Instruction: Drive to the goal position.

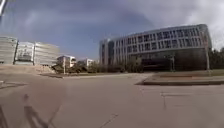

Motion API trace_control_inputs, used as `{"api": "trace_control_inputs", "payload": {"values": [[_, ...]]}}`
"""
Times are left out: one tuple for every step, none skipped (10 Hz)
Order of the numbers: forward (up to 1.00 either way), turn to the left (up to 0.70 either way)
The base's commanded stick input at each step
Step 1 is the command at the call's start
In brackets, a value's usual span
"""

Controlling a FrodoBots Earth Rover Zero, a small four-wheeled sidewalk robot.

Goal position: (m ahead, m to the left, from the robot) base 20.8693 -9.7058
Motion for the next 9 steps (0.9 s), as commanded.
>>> {"api": "trace_control_inputs", "payload": {"values": [[0.7, 0.0], [0.7, 0.0], [0.7, 0.0], [0.7, 0.0], [0.7, 0.0], [0.7, 0.0], [0.7, 0.0], [0.7, 0.0], [0.7, 0.0]]}}
